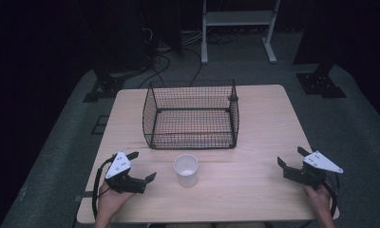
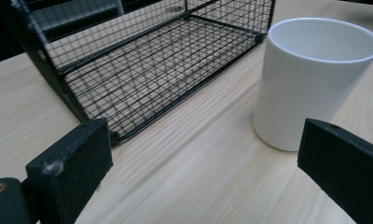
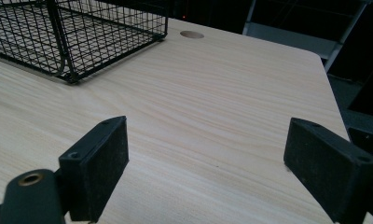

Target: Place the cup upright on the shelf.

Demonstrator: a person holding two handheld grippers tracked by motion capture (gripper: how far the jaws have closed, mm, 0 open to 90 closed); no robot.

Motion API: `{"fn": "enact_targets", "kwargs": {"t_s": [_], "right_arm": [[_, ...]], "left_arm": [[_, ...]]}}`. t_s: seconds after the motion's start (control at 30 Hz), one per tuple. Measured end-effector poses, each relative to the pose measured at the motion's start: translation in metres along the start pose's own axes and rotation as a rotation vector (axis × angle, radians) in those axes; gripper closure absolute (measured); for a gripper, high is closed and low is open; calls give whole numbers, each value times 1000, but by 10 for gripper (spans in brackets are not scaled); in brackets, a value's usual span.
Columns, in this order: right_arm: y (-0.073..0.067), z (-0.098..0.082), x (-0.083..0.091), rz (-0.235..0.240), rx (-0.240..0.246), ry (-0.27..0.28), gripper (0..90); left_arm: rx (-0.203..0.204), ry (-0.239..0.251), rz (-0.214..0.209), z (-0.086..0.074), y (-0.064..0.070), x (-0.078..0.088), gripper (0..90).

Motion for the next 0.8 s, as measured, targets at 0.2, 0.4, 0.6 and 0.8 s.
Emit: {"fn": "enact_targets", "kwargs": {"t_s": [0.2,0.4,0.6,0.8], "right_arm": [[0,0,0,0,0,-2,131],[0,0,0,-1,2,-3,131],[0,0,0,-1,1,-3,130],[0,0,0,-1,1,-3,131]], "left_arm": [[-20,-11,-48,4,7,-3,24],[-43,-28,-86,8,16,-6,20],[-64,-30,-115,12,23,-8,19],[-86,-40,-131,16,29,-10,19]]}}
Point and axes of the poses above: each handheld gripper's, and its own axes: x roughly backward along the jaws, z roughly out of its top, y roughly to its right, the point moved 3 cm from there along -x, roughly forward along the jaws
